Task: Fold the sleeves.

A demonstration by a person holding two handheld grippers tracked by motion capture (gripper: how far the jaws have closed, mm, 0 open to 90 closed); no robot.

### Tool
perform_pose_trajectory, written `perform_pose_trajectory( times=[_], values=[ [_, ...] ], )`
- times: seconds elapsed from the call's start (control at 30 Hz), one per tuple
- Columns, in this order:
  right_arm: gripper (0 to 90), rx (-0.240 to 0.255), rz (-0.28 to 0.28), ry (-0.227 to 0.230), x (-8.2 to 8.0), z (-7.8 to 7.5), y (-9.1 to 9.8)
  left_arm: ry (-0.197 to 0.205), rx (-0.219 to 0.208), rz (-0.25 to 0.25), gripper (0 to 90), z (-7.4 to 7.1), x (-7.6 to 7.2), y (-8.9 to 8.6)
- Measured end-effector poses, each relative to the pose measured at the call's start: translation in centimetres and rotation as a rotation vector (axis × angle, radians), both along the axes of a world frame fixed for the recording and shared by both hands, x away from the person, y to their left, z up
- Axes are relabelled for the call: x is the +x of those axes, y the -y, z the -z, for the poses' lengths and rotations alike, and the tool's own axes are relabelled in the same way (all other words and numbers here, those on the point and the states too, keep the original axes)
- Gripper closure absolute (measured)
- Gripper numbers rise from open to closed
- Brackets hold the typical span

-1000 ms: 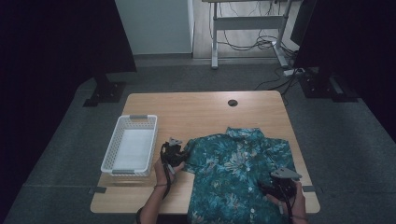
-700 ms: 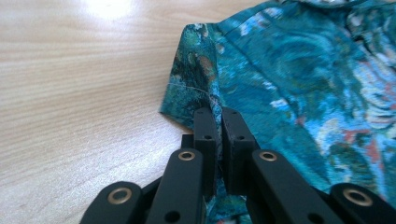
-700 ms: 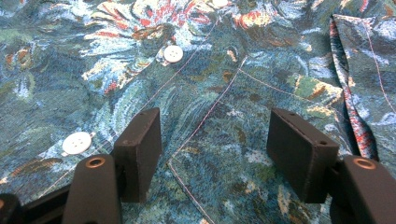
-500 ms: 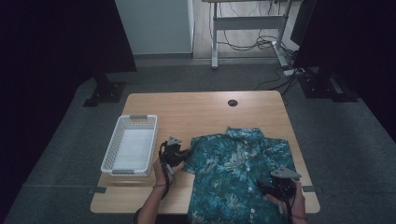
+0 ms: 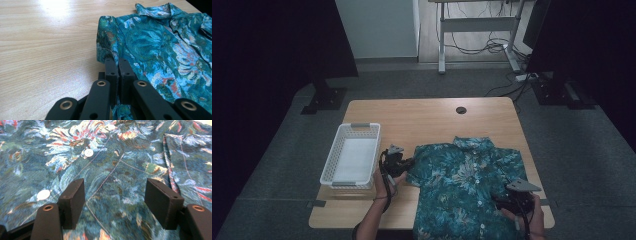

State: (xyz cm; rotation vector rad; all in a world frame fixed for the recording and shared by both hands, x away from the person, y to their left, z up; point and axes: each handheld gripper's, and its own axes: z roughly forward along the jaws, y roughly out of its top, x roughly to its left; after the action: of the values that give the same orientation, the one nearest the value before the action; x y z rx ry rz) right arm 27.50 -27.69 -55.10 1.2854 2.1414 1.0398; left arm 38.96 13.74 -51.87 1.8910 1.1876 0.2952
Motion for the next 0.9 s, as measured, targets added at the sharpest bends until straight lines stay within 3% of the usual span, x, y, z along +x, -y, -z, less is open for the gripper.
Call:
perform_pose_trajectory(
  times=[0.27,0.43,0.53,0.6,0.9],
  values=[
    [33.4,-0.005,0.013,-0.023,-0.6,0.4,1.3,0.002,-0.005,0.003,87.4,-0.3,-0.1,-0.1],
    [34.0,-0.020,0.011,-0.046,-0.6,0.9,1.4,0.004,-0.006,0.005,87.4,-0.5,-0.1,-0.2],
    [34.3,-0.020,0.009,-0.047,-0.5,0.8,1.5,0.003,-0.028,0.011,87.4,-0.7,-0.2,-0.2],
    [34.3,-0.018,0.006,-0.046,-0.5,0.9,1.5,0.009,-0.018,0.013,87.4,-0.9,-0.2,-0.1],
    [34.4,-0.029,-0.024,-0.042,-0.6,0.9,0.3,0.014,-0.008,0.017,87.4,-1.3,-0.2,0.2]
  ],
)
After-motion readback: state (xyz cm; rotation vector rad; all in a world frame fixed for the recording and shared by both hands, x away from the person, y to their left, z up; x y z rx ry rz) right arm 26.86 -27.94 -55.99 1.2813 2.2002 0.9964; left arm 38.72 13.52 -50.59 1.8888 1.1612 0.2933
